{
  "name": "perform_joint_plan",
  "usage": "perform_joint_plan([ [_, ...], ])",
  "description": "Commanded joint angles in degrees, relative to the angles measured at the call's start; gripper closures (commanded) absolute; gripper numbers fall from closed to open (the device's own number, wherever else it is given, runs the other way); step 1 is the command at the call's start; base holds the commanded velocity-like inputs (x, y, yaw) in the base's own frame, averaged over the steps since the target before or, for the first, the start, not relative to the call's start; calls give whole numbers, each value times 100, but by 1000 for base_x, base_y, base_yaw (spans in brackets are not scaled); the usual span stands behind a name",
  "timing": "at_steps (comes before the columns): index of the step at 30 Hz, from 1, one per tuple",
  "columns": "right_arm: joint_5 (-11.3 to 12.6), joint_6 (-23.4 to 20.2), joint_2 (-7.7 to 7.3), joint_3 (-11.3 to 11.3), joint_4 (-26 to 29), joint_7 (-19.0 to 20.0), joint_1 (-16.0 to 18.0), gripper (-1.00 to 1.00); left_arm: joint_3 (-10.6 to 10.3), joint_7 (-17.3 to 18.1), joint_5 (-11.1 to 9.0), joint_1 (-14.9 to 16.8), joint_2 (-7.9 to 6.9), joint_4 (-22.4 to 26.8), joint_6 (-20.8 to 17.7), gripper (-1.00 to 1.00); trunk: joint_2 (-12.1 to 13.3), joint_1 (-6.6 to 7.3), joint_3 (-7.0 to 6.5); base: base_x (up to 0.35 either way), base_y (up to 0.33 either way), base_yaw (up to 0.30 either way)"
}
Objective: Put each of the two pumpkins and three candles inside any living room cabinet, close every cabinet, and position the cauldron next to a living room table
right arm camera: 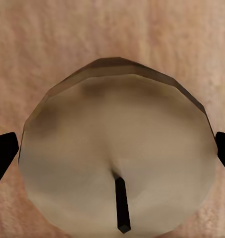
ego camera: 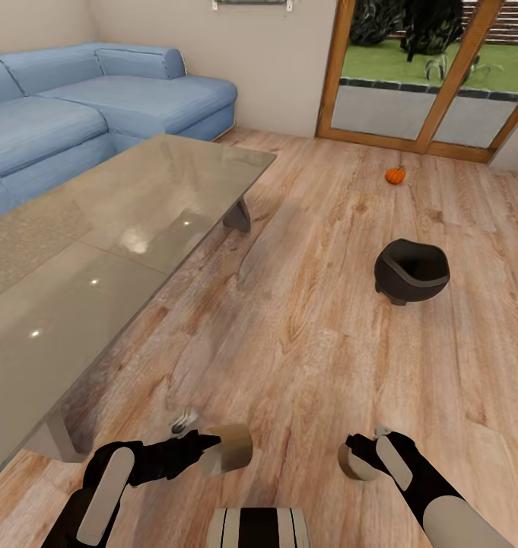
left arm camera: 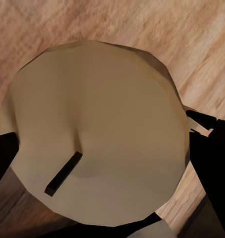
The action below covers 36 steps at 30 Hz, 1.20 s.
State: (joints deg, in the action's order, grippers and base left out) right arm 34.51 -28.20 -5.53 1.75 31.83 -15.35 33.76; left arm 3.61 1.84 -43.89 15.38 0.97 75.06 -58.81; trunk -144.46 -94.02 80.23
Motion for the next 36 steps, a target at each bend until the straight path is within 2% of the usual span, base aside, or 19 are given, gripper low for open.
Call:
perform_joint_plan([
  [1,3,-1,1,0,-1,-3,-1,100,0,-1,-5,0,0,0,0,100,2,2,-23,0,0,0],
  [11,18,-38,4,1,64,104,-1,100,-6,-16,-9,-7,-39,-2,-47,100,15,28,-244,0,0,0],
  [13,19,-45,1,1,88,271,-1,100,-8,-17,-7,-7,-112,-18,-55,100,18,33,-289,0,0,0],
  [16,20,-60,-5,0,106,782,-1,100,60,-11,-21,-14,-374,-55,-60,100,22,41,-355,-11,0,0],
  [18,20,-147,1,0,142,956,-1,100,92,-9,-90,-17,-441,-67,-61,100,24,46,-399,-197,0,0],
  [22,19,-244,7,7,330,1018,-8,100,118,-16,-285,-18,-489,-78,-61,100,30,56,-488,-153,0,0],
  [36,60,-303,-1,-41,368,1022,-4,100,130,-17,-313,-18,-543,-88,-65,100,48,92,-798,-76,19,0],
])
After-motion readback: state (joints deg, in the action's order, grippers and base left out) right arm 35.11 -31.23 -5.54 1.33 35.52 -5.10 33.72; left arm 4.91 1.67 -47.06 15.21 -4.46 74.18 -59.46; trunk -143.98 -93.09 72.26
